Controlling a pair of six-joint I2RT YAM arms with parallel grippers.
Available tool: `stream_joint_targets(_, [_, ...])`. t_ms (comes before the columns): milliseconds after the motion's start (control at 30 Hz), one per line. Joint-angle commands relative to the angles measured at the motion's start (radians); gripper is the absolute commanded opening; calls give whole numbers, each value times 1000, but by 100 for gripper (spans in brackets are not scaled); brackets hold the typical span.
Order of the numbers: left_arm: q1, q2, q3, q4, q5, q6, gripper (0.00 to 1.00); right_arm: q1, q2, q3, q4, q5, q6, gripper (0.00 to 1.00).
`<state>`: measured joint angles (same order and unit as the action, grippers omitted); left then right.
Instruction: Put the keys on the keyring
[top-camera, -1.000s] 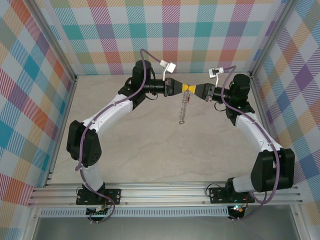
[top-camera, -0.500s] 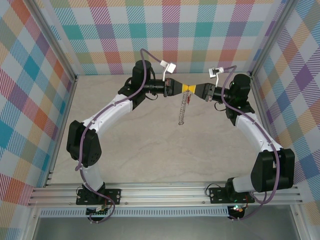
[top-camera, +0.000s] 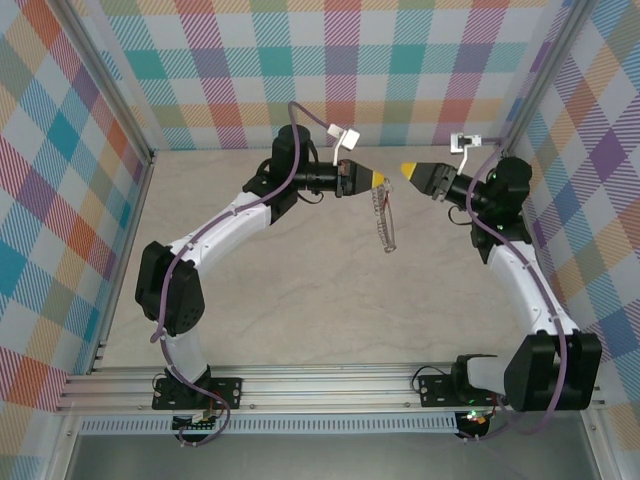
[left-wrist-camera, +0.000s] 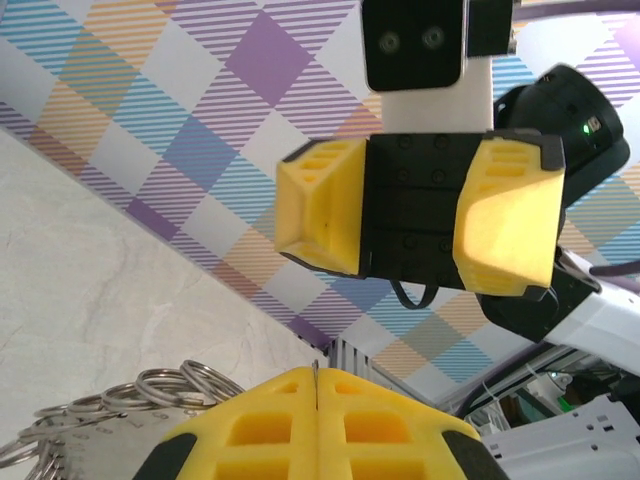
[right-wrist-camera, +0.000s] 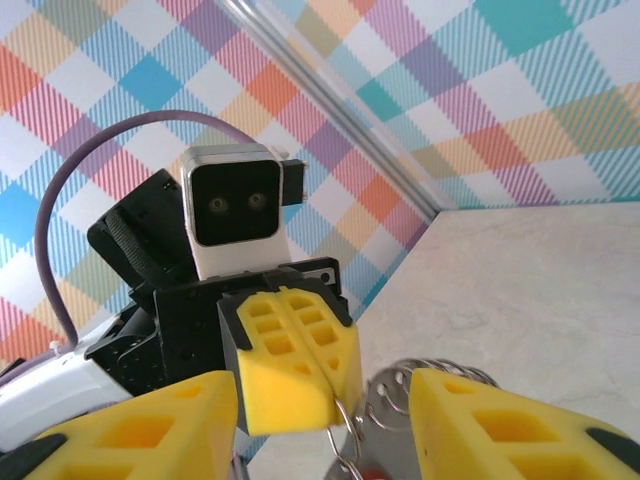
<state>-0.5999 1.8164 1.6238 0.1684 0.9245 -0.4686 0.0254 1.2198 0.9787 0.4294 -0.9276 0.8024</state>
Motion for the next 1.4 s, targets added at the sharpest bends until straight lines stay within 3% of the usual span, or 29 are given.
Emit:
stream_joint_targets(0, [-1,-65,-2,87,0,-29,0,-8,-45,-58,-14,60,-39,52])
stream_joint_targets(167, [-3,-84,5,97,4,-34,0,-7,-110,-113,-30,54,-92,56])
stream_joint_targets(533, [-5,-86,19,102,12,-41,0,18,-96,-113,67,-9,-44,54])
stream_joint_targets(1100, [-11,-72,31,103,5,-42,0,79,-72,-95,83,-21,-43,41])
stream_joint_targets(1367, [-12,-65,38,105,6,-47,0,94,-69,-84,64,-17,-57,26])
